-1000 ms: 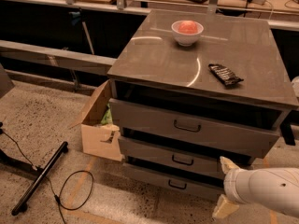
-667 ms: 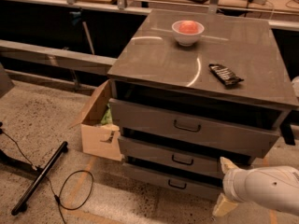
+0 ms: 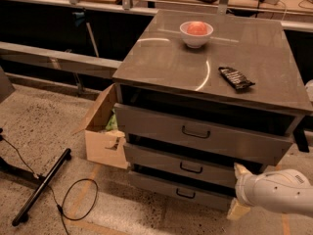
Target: Open middle drawer
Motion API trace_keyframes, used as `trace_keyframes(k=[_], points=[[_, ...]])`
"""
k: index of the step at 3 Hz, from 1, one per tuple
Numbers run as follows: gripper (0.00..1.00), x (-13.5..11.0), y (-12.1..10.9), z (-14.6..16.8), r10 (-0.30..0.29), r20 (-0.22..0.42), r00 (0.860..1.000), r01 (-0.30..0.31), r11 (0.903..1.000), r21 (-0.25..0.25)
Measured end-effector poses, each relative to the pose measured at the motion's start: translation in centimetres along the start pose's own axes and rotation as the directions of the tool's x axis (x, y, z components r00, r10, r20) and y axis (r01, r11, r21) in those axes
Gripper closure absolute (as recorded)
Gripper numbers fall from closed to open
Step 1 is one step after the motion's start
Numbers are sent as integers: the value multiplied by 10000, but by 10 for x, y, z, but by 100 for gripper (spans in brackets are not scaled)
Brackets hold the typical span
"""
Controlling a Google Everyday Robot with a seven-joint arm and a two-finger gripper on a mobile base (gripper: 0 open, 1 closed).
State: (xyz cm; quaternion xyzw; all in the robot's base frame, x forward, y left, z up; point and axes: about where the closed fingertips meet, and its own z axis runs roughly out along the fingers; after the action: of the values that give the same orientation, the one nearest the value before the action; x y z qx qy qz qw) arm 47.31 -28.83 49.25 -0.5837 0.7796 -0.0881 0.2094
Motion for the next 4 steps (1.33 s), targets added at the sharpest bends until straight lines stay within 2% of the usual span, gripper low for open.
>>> trace_keyframes(k=[2,4], points=[[0,5,-6,50,-93,-141,9999,92,9999,-75],[0,1,-12,79,-83,-178,9998,82,10000,-47]])
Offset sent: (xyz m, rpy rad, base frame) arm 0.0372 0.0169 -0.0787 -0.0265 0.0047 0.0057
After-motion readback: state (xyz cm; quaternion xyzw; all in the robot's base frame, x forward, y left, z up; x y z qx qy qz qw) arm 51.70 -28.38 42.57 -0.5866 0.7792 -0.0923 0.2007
